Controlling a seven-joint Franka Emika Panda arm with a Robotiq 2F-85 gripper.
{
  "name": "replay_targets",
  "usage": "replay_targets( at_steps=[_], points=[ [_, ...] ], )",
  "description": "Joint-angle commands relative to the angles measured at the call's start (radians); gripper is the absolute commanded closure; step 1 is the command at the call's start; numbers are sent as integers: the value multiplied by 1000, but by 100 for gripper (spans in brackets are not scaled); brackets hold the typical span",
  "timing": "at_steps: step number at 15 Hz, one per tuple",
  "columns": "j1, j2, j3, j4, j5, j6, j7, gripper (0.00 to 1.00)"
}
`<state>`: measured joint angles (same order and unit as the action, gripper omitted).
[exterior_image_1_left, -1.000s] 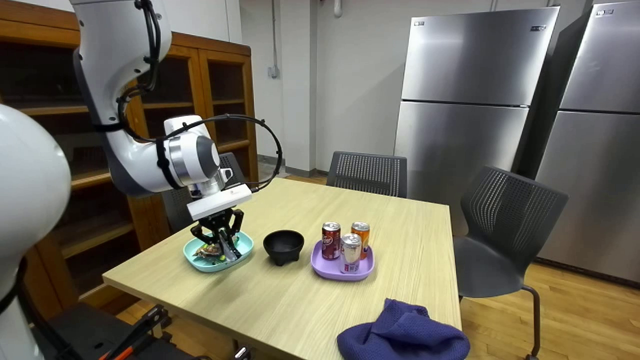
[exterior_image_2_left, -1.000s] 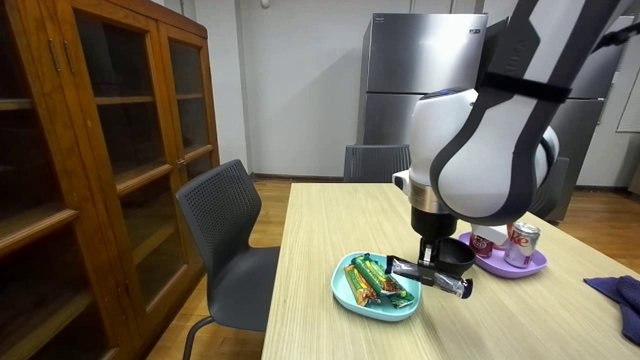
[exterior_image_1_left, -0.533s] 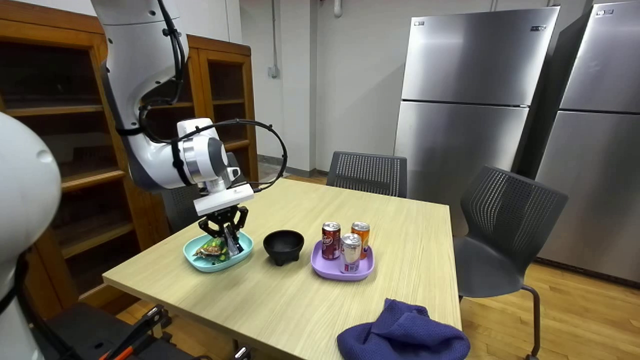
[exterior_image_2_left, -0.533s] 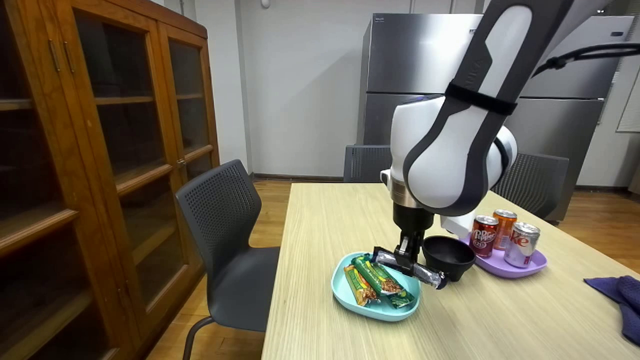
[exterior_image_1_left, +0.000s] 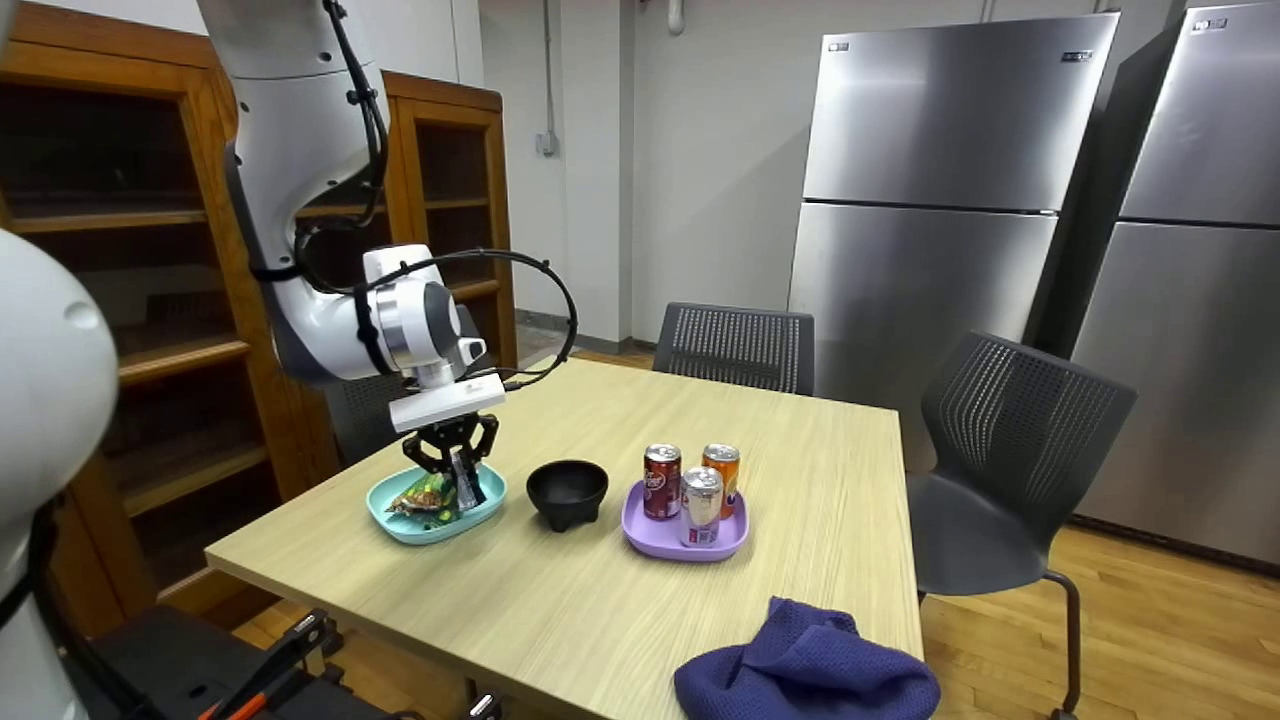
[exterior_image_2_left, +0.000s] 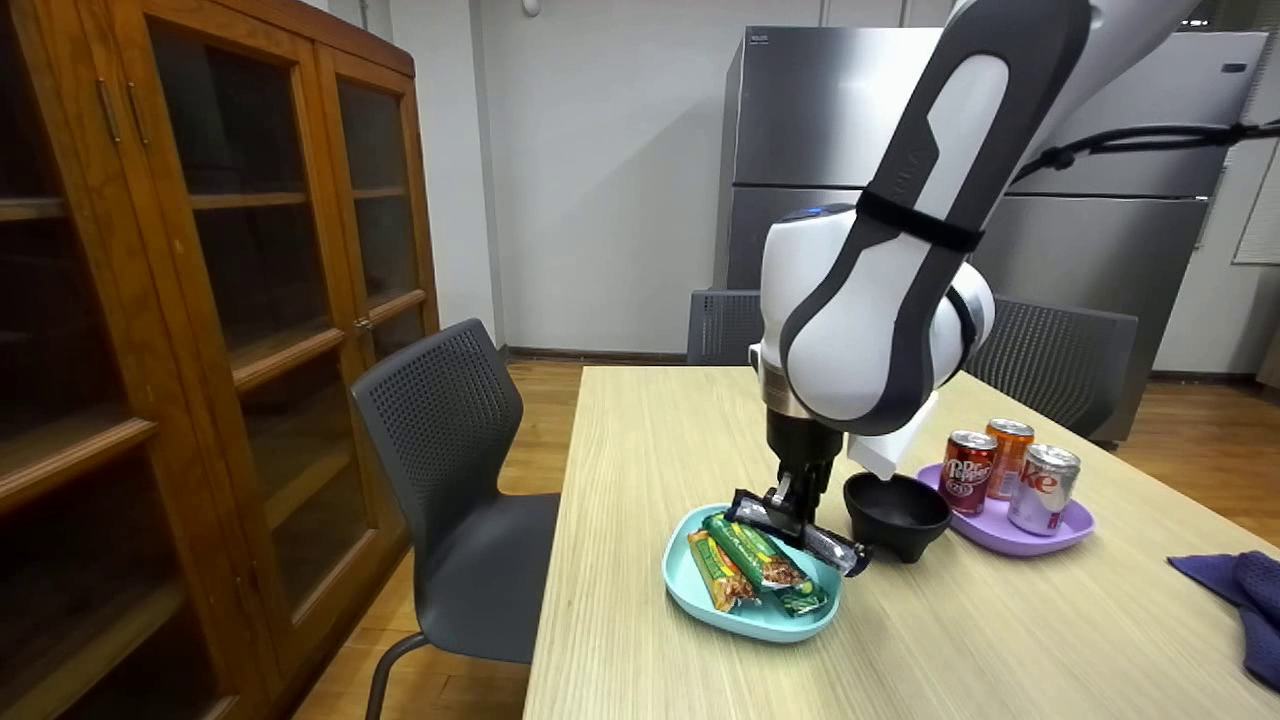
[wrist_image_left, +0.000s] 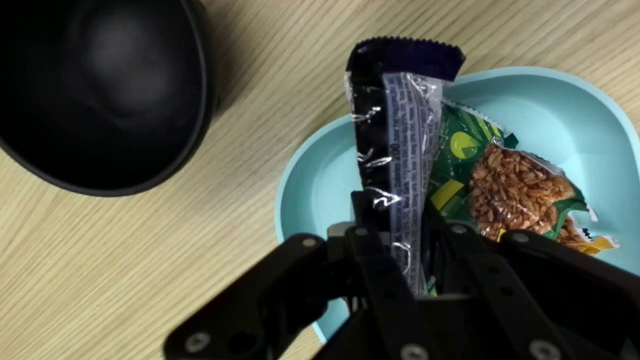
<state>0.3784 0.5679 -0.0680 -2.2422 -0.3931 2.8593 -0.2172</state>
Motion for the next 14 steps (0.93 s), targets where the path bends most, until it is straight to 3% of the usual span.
replay_targets(
  at_steps=[1, 14],
  points=[
    [-11, 15, 16, 39, -6, -32, 71, 94],
    [1, 63, 10, 70, 15, -25, 208, 94]
  ],
)
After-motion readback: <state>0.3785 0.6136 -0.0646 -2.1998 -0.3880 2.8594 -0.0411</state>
